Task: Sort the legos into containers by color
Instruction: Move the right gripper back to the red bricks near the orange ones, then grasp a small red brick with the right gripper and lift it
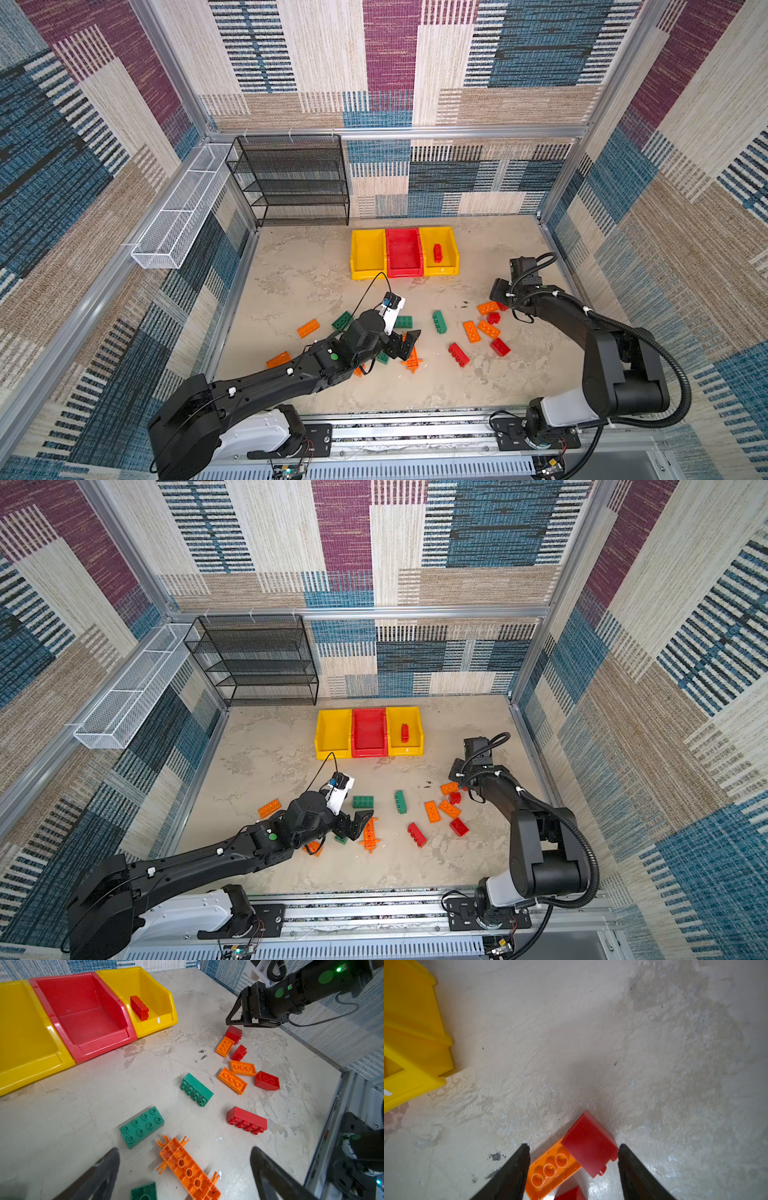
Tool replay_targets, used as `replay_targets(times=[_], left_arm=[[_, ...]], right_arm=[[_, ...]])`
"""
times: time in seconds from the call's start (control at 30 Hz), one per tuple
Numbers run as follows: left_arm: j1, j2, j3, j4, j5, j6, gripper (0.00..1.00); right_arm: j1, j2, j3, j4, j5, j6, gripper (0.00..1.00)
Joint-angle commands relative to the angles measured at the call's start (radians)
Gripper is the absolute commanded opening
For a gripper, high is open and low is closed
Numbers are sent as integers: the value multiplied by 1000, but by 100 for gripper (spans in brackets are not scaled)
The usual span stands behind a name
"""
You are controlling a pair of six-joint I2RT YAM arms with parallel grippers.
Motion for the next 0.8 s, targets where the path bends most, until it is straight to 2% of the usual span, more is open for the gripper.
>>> replay_targets(times=[0.0, 0.33, 0.5, 0.77], left_arm=[[-1, 4, 6, 28, 7, -7, 98], [-1, -5, 0, 24, -5, 4, 98], [-1, 3, 4, 25, -6, 10, 98], [0, -5, 3, 16, -14, 19, 98]], right_arm=[[0, 49, 19, -13, 11, -23, 69], [0, 72, 7, -7, -6, -26, 68], [0, 91, 15, -8, -3, -33, 60], [0, 130, 39, -4, 27, -34, 53]])
